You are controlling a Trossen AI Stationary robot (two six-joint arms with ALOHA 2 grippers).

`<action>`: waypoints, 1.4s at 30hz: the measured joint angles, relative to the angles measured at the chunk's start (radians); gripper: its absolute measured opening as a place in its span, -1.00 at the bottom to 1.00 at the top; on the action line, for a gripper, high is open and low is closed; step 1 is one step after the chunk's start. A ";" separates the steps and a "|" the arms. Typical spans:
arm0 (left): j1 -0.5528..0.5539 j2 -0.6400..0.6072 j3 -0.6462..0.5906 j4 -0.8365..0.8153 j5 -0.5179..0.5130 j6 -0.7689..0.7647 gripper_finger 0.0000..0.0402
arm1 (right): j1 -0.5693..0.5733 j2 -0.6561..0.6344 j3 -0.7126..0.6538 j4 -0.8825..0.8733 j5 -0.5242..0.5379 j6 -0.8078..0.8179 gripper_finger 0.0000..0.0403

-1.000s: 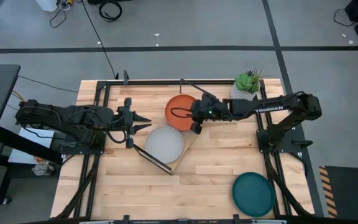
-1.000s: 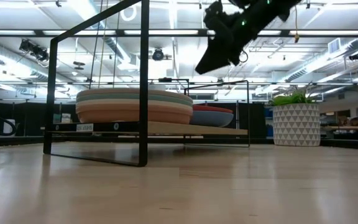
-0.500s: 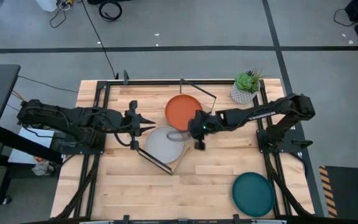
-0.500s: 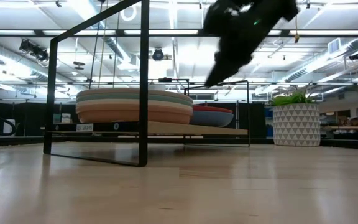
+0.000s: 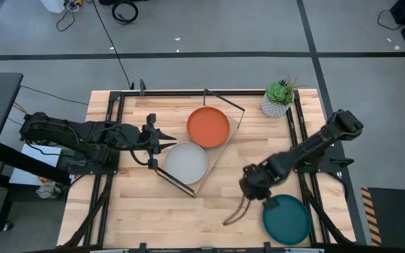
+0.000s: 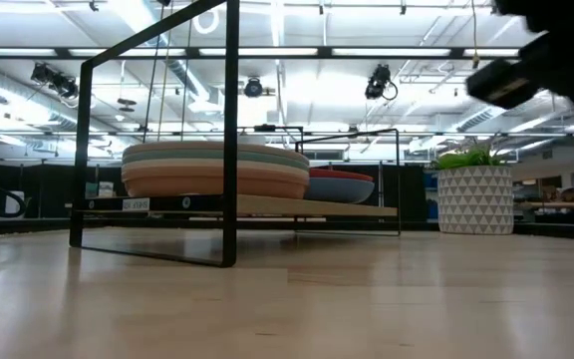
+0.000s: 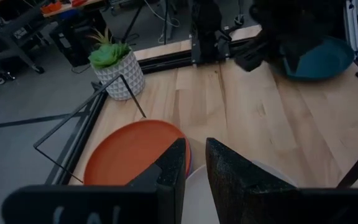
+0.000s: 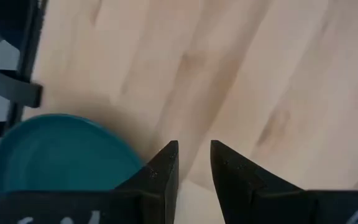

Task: Place and stack plates onto a shelf
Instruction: Stack the dark blue plate on top of the orange plate on the shelf

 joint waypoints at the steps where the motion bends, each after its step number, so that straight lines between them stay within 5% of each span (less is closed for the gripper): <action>1: 0.000 0.000 0.000 0.000 0.000 0.000 -0.66 | 0.022 0.000 0.000 0.000 0.008 0.032 -0.51; 15: -0.003 0.000 0.000 -0.007 0.000 -0.048 -0.66 | 0.182 0.086 -0.047 -0.036 0.008 0.294 -0.49; 26: -0.003 0.000 0.000 -0.009 0.000 -0.048 -0.66 | 0.182 0.209 -0.047 -0.046 -0.002 0.181 -0.30; 35: -0.003 0.000 0.000 -0.019 0.000 -0.058 -0.66 | 0.146 0.232 -0.044 -0.048 -0.057 0.167 -0.90; 42: -0.003 0.000 0.000 -0.038 0.009 -0.087 -0.66 | 0.013 0.136 -0.037 -0.081 0.078 0.248 -0.94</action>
